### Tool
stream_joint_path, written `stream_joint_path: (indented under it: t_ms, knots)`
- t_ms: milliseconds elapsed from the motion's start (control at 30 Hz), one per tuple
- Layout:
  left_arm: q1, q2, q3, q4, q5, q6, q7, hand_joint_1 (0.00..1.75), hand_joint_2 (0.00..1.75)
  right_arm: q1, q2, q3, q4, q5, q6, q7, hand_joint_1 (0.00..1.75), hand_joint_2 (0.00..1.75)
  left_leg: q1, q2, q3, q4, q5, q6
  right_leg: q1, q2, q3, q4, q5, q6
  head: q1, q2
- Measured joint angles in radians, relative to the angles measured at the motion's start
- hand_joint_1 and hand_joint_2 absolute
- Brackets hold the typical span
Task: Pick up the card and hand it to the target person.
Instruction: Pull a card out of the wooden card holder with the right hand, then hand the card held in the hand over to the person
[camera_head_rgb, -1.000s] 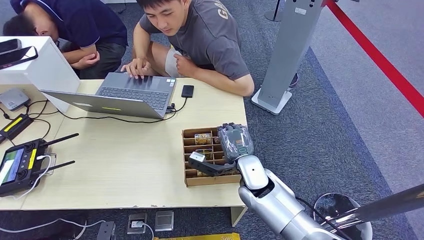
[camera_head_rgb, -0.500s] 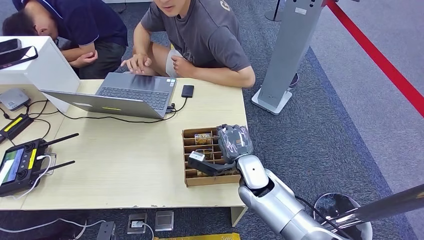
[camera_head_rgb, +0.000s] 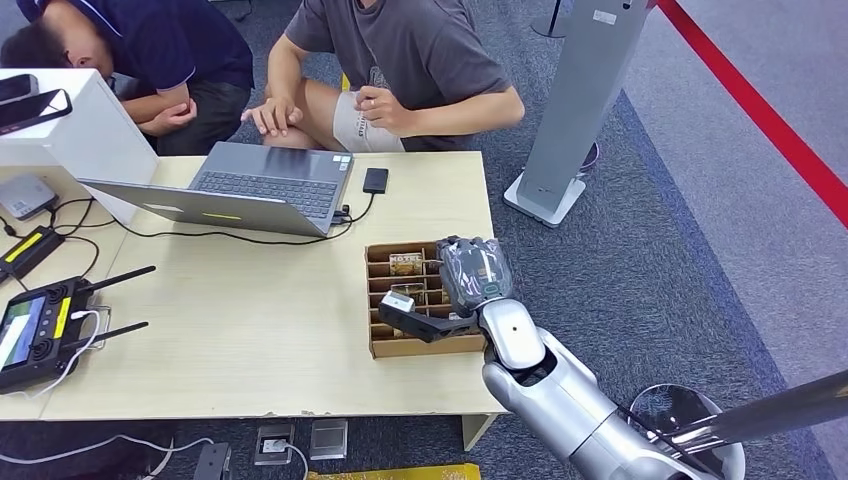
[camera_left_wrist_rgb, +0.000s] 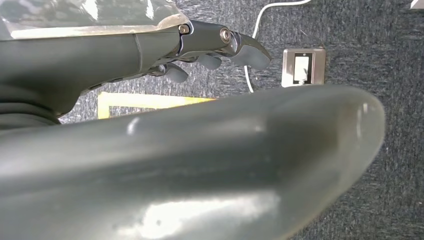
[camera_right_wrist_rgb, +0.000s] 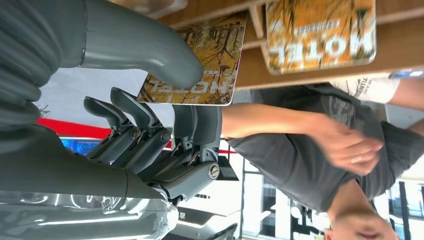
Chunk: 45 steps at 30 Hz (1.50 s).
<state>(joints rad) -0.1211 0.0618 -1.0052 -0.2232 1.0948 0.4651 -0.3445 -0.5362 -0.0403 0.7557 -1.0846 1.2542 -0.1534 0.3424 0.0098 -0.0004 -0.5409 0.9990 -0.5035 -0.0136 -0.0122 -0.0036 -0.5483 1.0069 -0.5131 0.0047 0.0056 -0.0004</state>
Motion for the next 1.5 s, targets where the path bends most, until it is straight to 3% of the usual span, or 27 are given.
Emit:
stream_joint_path:
  t_ms: [500, 900, 1300, 1333, 1433, 1467, 1500]
  knots:
    - [0.0, 0.0, 0.0, 0.001, 0.01, 0.006, -0.003, 0.0, 0.0, -0.023, -0.072, -0.049, -0.237, -0.006, 0.074, 0.013, 1.75, 1.75, 0.0, 0.0, -0.004, 0.0, 0.0, 0.0, 0.0, 0.0, -0.004, 0.0, 0.0, 0.0, 0.0, 0.0]
    - [0.001, 0.0, 0.0, 0.001, 0.01, 0.008, 0.002, 0.0, 0.0, -0.045, -0.105, -0.097, -0.346, -0.018, 0.033, 0.012, 1.75, 1.75, 0.0, 0.0, -0.004, 0.0, 0.0, 0.0, 0.0, 0.0, -0.004, 0.0, 0.0, 0.0, 0.0, 0.0]
    - [0.0, 0.0, 0.0, 0.001, 0.006, 0.007, 0.008, 0.0, 0.0, -0.112, -0.109, -0.11, -0.331, 0.031, -0.022, -0.014, 1.58, 1.75, 0.0, 0.0, -0.005, 0.0, 0.0, 0.0, 0.0, 0.0, -0.004, 0.0, 0.0, 0.0, 0.0, 0.0]
    - [0.0, 0.0, 0.0, 0.001, 0.004, 0.006, 0.008, 0.0, 0.0, -0.125, -0.107, -0.109, -0.315, 0.04, -0.025, -0.017, 1.32, 1.75, 0.0, 0.0, -0.005, 0.0, 0.0, 0.0, 0.0, 0.0, -0.004, 0.0, 0.0, 0.0, 0.0, 0.0]
    - [0.0, 0.001, 0.0, 0.001, 0.001, -0.001, 0.011, 0.0, 0.0, -0.153, -0.097, -0.102, -0.262, 0.06, -0.024, -0.025, 0.14, 1.75, 0.0, -0.001, -0.005, 0.0, 0.0, 0.0, 0.0, 0.0, -0.004, 0.001, 0.0, 0.0, 0.0, 0.0]
    - [0.0, 0.001, 0.0, 0.001, 0.001, -0.002, 0.013, 0.0, 0.0, -0.159, -0.091, -0.098, -0.241, 0.063, -0.024, -0.029, 0.0, 1.75, 0.0, -0.001, -0.005, 0.0, 0.0, 0.0, 0.0, 0.0, -0.004, 0.001, 0.0, 0.0, 0.0, 0.0]
    - [-0.001, 0.001, 0.0, 0.001, 0.001, -0.002, 0.015, 0.0, 0.0, -0.165, -0.085, -0.094, -0.217, 0.064, -0.024, -0.033, 0.0, 1.75, 0.0, -0.001, -0.005, 0.0, 0.0, 0.0, 0.0, 0.0, -0.004, 0.001, 0.0, 0.0, 0.0, 0.0]
